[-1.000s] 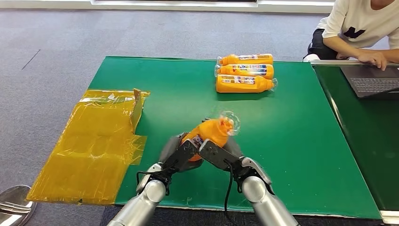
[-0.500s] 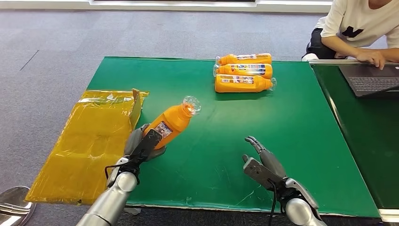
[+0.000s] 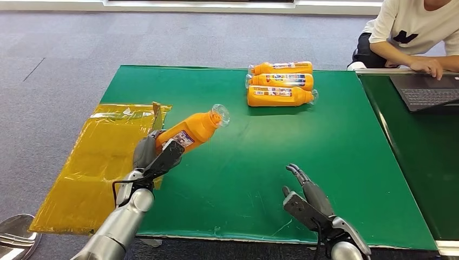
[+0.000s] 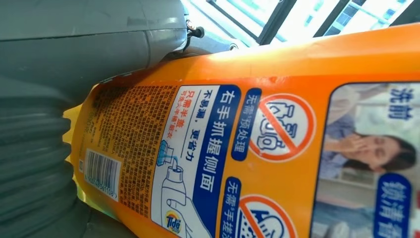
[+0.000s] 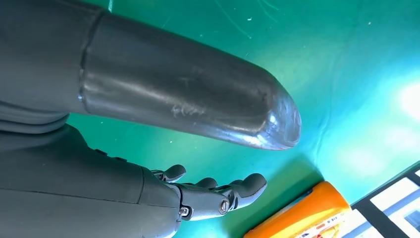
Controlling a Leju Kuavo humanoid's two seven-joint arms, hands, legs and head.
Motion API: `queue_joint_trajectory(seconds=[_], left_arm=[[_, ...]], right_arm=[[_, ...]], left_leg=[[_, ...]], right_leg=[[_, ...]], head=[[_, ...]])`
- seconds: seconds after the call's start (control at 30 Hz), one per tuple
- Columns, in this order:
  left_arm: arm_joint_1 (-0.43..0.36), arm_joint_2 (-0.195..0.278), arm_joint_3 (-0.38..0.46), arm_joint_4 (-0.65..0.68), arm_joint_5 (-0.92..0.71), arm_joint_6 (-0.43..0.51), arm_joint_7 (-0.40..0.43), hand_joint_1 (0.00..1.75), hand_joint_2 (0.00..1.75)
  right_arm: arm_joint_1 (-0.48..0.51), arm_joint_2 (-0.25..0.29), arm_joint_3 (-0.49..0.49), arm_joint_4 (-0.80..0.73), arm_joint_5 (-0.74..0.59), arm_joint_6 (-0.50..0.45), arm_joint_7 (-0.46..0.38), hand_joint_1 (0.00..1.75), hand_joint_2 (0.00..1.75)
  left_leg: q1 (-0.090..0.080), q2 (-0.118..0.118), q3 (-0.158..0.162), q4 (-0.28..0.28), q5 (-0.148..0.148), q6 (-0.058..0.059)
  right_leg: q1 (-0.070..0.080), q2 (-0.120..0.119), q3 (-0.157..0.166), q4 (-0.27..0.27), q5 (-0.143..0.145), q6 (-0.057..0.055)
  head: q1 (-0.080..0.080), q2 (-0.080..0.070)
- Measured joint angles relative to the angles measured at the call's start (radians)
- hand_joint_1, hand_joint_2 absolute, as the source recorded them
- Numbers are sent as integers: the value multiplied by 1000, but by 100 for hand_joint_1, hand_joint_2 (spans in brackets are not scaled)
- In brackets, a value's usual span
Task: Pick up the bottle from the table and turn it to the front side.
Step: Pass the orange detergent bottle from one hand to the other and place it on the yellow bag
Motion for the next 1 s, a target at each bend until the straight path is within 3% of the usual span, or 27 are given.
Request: queue_joint_trajectory(seconds=[0.17,0.3,0.5,0.77,1.0], left_arm=[[-3,2,0,0,-7,3,3,175,175],[-8,22,-12,2,-153,84,57,175,175],[-4,103,-56,19,-419,189,133,175,175],[95,212,-68,60,-523,244,164,175,175],[160,270,-66,68,-578,271,194,175,175]], right_arm=[[3,0,-2,-3,0,0,0,0,0],[6,0,-7,-6,1,0,-7,0,0],[17,7,-28,-6,-12,-2,-35,0,0],[58,10,-68,-9,-47,-12,-66,0,0],[111,10,-93,-38,-71,-31,-70,0,0]], left_leg=[[0,0,0,0,0,0],[0,0,0,0,0,0],[0,1,0,-1,0,0],[0,3,0,-1,-1,0],[0,6,2,-3,-2,-2]], right_leg=[[0,0,0,0,0,0],[0,0,0,0,0,0],[0,1,0,0,0,0],[0,2,-2,0,0,0],[0,6,0,0,-1,-1]], head=[[0,0],[0,0],[0,0],[0,0],[0,0]])
